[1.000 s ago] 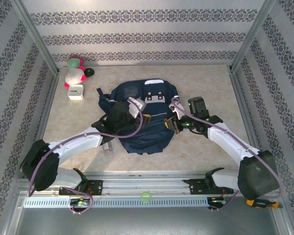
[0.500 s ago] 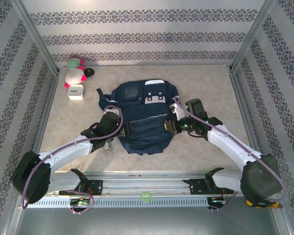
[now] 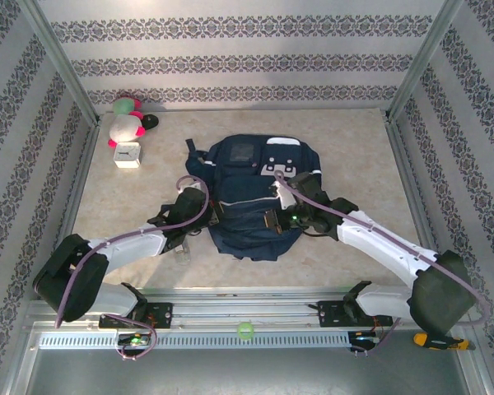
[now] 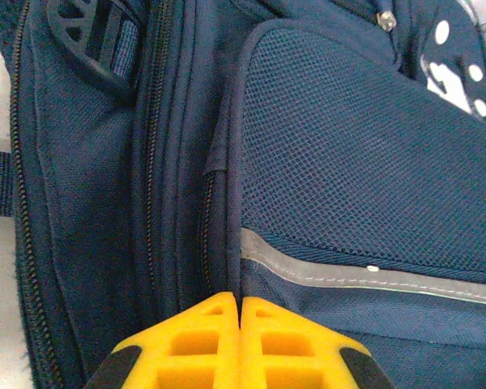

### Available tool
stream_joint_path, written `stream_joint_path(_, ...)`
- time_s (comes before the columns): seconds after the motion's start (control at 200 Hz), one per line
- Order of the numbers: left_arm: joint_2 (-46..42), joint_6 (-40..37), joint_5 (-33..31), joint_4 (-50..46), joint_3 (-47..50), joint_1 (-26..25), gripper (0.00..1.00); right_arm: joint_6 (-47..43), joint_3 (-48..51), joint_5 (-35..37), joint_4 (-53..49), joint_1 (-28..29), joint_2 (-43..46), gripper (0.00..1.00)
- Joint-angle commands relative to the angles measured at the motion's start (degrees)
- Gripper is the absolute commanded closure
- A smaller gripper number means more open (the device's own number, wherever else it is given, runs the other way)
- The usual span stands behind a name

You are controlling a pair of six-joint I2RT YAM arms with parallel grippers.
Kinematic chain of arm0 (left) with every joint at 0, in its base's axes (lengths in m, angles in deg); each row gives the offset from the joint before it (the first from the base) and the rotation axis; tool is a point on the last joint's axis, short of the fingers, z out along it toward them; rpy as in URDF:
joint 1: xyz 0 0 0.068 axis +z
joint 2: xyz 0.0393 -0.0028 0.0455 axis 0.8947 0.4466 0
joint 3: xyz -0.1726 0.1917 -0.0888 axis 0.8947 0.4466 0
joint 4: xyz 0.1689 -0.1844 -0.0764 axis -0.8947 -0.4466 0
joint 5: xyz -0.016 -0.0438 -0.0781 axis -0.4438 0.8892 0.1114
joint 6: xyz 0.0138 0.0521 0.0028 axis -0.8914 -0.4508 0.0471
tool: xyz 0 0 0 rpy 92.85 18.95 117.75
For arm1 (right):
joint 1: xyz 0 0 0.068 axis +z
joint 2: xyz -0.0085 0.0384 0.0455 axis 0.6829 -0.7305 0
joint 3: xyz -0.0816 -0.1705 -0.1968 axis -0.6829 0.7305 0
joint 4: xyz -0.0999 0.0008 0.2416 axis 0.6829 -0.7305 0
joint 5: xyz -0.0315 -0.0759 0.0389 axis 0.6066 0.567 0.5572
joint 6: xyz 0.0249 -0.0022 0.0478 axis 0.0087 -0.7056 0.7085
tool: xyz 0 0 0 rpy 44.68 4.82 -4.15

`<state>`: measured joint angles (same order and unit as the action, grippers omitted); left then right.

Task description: Pack the student bag

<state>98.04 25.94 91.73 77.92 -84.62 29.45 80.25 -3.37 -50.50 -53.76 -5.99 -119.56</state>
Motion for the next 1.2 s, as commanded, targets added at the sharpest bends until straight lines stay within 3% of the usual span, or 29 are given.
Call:
stream_joint_path(0.0, 0.2, 1.3, 3.9, 9.7, -2.4, -2.8, 0.97, 4.4, -4.0, 0.5, 3.0, 4.4, -2.5, 1.00)
stream_joint_path(0.37, -0.2, 0.2, 2.3, 10.1, -2.7, -4.3, 0.97, 7.6, -12.9, 2.6, 8.8, 8.7, -16.3, 1.00)
stream_joint_path(0.485, -0.9, -0.2, 1.2, 9.8, -2.2, -4.3, 0.97, 7.9, -14.3, 2.4, 10.2, 9.1, -18.8, 0.91)
stream_joint_path(0.635, -2.1, -0.9, -0.5, 6.7, -2.2, -4.3, 0.93, 6.7, -13.5, 1.2, 6.9, 9.4, -16.0, 0.68)
stream_joint_path(0.72, -2.3, -1.5, -0.8, 3.4, -3.0, -4.3, 0.84, 2.7, -11.2, -0.9, 2.9, 9.1, -12.0, 0.57)
stream_joint_path(0.819, -2.0, -1.8, 0.5, 2.5, -3.1, -4.3, 0.77, -4.1, -8.5, -2.6, -2.2, 8.3, -7.1, 0.51)
stream_joint_path(1.034, -6.3, -4.9, 0.8, -2.1, -3.4, -4.3, 0.64, -14.8, -6.9, -0.2, -6.9, 4.9, 2.4, 0.48)
stream_joint_path(1.199, -10.9, -7.8, 1.3, -11.3, -5.3, -4.4, 0.59, -34.0, -4.2, 5.2, -7.5, 3.9, 6.3, 0.47)
